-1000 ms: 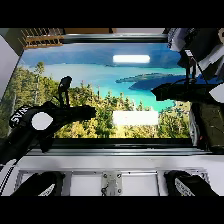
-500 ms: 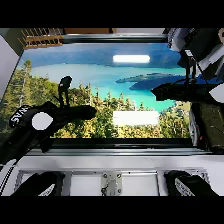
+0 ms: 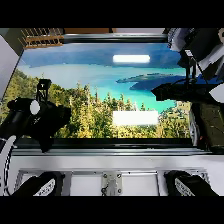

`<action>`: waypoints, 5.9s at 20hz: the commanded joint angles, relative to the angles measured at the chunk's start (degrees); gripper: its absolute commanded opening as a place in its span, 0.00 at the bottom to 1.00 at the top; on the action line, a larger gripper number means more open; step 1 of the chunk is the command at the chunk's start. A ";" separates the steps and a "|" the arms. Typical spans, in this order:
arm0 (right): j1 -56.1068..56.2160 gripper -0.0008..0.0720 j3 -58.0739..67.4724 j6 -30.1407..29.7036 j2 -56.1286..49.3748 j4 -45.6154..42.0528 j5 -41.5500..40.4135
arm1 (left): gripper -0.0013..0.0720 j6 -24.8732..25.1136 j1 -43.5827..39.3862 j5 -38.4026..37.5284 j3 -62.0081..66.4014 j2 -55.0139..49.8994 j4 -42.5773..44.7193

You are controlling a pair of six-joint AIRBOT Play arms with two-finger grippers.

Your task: Fold the clothes and pants, and hang the long-sleeved shirts on hangers.

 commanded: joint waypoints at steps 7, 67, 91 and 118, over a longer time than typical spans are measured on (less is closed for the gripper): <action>0.04 0.04 -0.02 0.00 -0.04 0.02 0.00 | 0.98 4.68 9.05 1.40 1.95 -18.80 5.53; 6.43 0.43 -6.47 2.99 -35.06 1.49 -1.55 | 0.03 11.56 2.97 1.68 12.96 -26.82 -47.08; -1.14 0.04 12.35 11.30 -5.03 -12.92 20.02 | 0.88 -0.96 -11.19 -8.66 1.95 12.61 -24.46; -5.40 0.04 32.96 11.13 -4.87 -20.61 12.96 | 0.02 20.94 14.86 -9.64 25.27 2.14 -53.40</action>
